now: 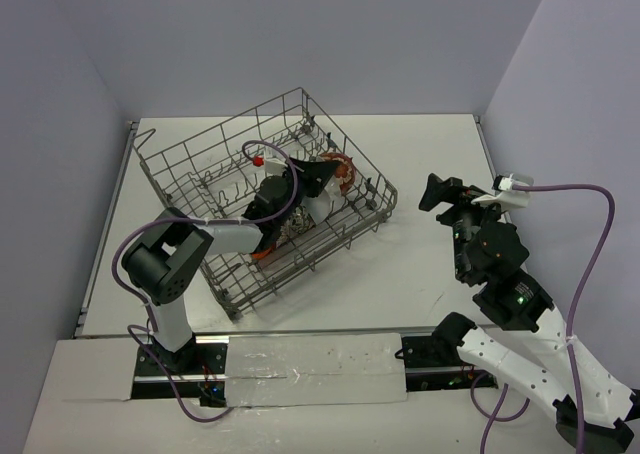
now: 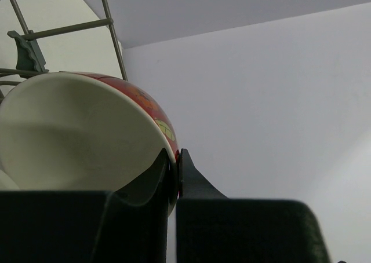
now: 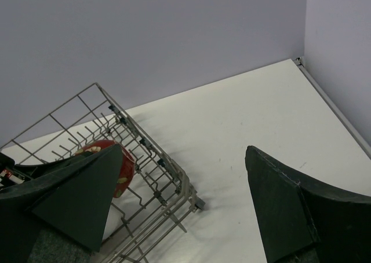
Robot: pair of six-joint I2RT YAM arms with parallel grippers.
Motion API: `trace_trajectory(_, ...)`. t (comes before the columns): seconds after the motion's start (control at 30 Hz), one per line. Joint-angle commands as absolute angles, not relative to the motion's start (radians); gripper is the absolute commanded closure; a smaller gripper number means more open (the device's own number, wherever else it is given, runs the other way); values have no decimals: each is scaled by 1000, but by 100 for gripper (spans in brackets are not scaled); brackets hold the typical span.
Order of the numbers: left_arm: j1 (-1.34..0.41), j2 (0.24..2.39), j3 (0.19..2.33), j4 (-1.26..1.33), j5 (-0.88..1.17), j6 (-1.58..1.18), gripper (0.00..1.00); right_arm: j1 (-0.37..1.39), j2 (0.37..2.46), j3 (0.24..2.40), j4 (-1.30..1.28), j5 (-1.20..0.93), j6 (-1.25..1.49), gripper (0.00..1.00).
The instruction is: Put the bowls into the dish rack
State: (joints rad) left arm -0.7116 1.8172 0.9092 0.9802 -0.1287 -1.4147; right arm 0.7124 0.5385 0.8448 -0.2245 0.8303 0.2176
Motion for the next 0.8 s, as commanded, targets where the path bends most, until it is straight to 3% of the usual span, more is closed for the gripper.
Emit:
trace_trajectory(0.0,-709,1796,920,1066,-146,-1451,98,710,531,844,-179,847,209,6)
trace_trajectory(0.77,-709,1798,885,951,-196,-1496,87,710,519,839,-175,845,206,6)
